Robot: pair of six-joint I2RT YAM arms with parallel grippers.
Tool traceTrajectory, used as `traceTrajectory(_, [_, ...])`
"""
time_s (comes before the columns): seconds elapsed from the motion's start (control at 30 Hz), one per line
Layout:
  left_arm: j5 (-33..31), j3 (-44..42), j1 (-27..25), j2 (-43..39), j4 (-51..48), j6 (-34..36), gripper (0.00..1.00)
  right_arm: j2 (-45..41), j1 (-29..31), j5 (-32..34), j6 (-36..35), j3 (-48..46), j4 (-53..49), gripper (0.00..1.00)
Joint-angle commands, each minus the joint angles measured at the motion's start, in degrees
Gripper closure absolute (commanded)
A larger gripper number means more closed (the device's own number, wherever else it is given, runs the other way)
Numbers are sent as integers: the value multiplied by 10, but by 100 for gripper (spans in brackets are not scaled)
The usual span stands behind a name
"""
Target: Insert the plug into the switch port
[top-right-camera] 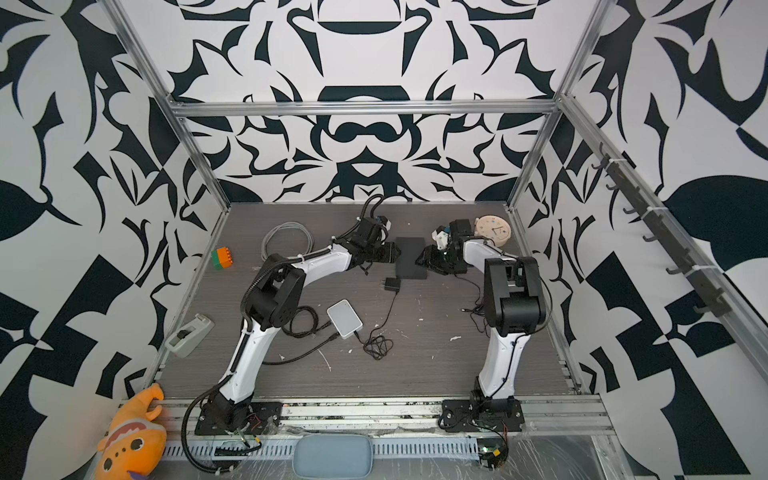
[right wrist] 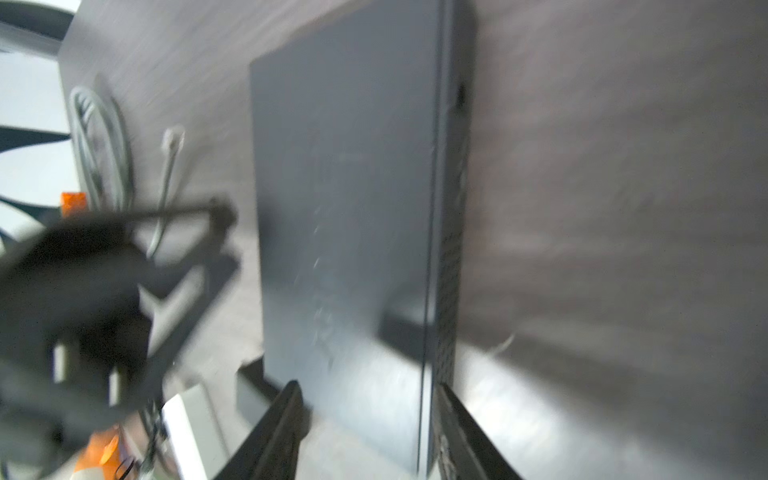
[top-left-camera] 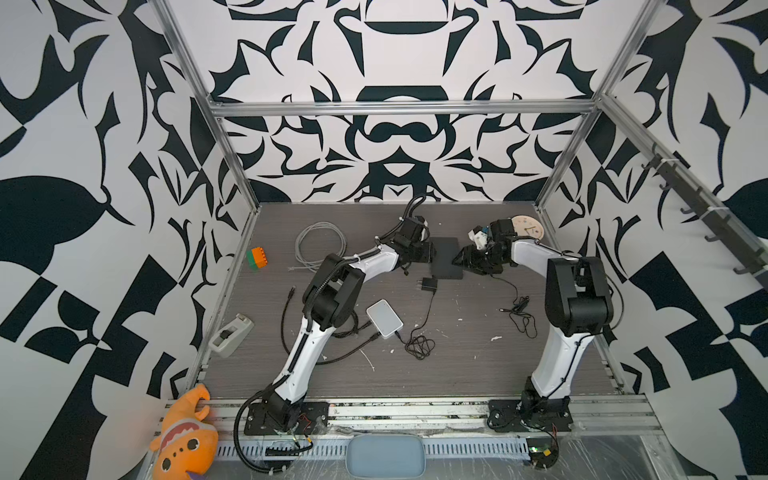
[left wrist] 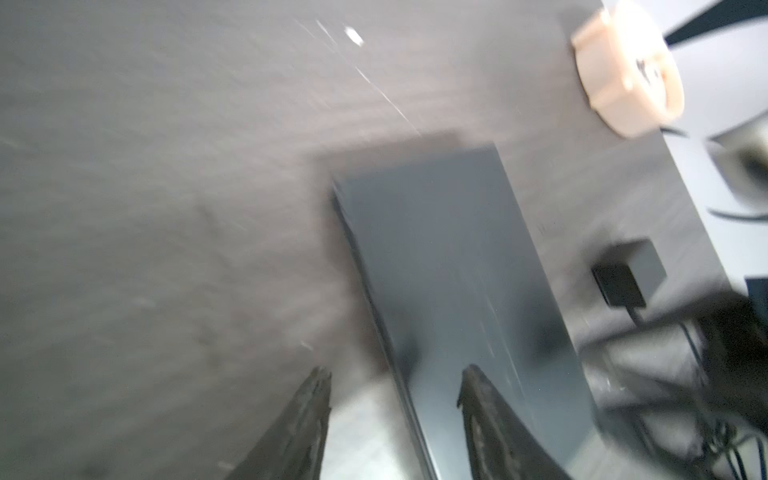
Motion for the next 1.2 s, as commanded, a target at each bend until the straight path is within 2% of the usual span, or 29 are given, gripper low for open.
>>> traceTrajectory(0.0, [20, 19, 4, 9, -27, 18, 47, -41, -18, 36, -11, 5, -8, 44])
traceTrajectory(0.1, [17, -3, 5, -9, -31, 31, 48, -83, -24, 99, -31, 16, -72, 44])
traceTrajectory(0.23, [-20, -55, 4, -63, -33, 57, 47, -169, -24, 251, 36, -46, -94, 43])
traceTrajectory(0.3, [-22, -70, 1, -86, -39, 84, 47, -201, -23, 288, 36, -80, -111, 43])
traceTrajectory(0.43, [-9, -87, -26, -123, -65, 165, 47, -245, -23, 313, -2, -142, -132, 46])
traceTrajectory(0.57, [-13, -113, -33, -147, -68, 165, 47, -223, -24, 373, -24, -147, -174, 49])
traceTrajectory(0.67, [-11, -135, -32, -170, -63, 167, 47, -222, -24, 366, -35, -161, -171, 50])
traceTrajectory(0.9, [-19, -176, -30, -212, -53, 170, 46, -241, -25, 319, -184, -131, -181, 48])
traceTrajectory(0.97, [-15, -182, -28, -218, -53, 166, 46, -211, -23, 283, -279, -85, -231, 49])
traceTrajectory(1.07, [-11, -181, -24, -221, -58, 165, 46, -184, -22, 300, -424, -60, -283, 49])
traceTrajectory(1.17, [-1, -173, -21, -221, -65, 161, 46, -185, -25, 323, -483, -62, -299, 49])
